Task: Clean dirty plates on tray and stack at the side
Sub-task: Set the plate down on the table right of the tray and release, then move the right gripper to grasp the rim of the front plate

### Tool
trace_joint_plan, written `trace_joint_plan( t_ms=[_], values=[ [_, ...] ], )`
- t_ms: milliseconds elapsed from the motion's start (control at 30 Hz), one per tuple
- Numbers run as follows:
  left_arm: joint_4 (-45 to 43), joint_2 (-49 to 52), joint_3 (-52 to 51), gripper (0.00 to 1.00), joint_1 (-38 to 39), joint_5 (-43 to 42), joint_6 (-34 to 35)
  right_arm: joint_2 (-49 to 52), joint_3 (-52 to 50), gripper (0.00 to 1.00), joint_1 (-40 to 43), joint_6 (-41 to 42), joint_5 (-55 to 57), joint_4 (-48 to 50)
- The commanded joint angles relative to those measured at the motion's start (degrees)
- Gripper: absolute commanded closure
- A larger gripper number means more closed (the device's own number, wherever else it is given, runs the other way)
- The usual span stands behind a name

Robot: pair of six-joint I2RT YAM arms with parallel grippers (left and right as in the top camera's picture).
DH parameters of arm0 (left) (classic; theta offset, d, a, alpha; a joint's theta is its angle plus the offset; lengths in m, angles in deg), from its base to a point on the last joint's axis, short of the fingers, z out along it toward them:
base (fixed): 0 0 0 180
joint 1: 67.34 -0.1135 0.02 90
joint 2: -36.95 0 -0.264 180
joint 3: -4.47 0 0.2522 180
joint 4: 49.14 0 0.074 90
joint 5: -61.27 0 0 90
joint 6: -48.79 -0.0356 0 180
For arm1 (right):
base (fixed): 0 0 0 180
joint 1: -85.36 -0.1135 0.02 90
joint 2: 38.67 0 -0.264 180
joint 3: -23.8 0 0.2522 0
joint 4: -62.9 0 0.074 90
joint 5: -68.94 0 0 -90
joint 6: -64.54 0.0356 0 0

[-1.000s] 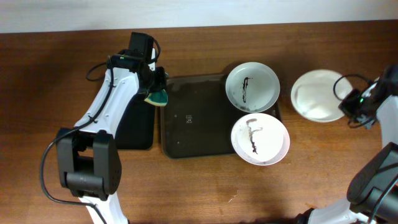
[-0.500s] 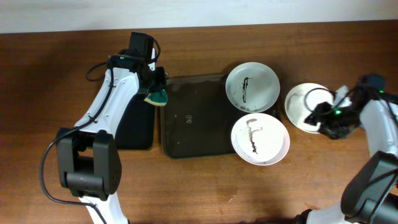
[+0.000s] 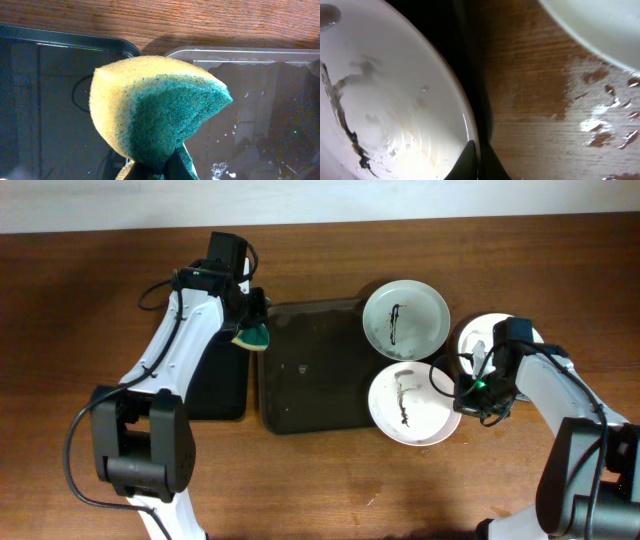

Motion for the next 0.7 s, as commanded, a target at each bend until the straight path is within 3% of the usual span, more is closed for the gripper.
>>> trace_joint_plan(
  t_ms=[0, 133, 233, 400, 533, 567, 667],
  values=[
    [0.0, 0.2, 1.5, 1.00, 0.0, 0.6, 0.7, -1.4, 2.6, 0.96, -0.5, -0.4, -4.9, -4.2],
    [0.3, 0.2, 1.5, 1.00, 0.5, 0.6, 0.7, -7.2, 8.2, 0.96, -6.3, 2.2, -6.5, -5.8],
    [0.3, 0.2, 1.5, 1.00, 0.5, 0.6, 0.7, -7.2, 9.4, 0.96, -14.5, 12.6, -1.0, 2.7],
    [0.6, 0.2, 1.5, 1.00, 0.5, 0.6, 0.7, 1.4, 9.5, 0.96, -30.5, 26.3, 16.0, 16.8],
    [1.0, 0.2, 1.5, 1.00, 0.5, 0.6, 0.7, 9.6, 9.5, 0.96, -32.9, 31.2, 10.3, 21.8],
    [1.0, 0.2, 1.5, 1.00, 0.5, 0.6, 0.8, 11.1, 9.5, 0.92, -32.8, 31.2, 7.6, 23.0],
    [1.0, 0.2, 1.5, 1.00, 0.5, 0.6, 0.8, 11.3, 10.4, 0.53, -32.7, 29.7, 6.6, 22.8]
  ],
)
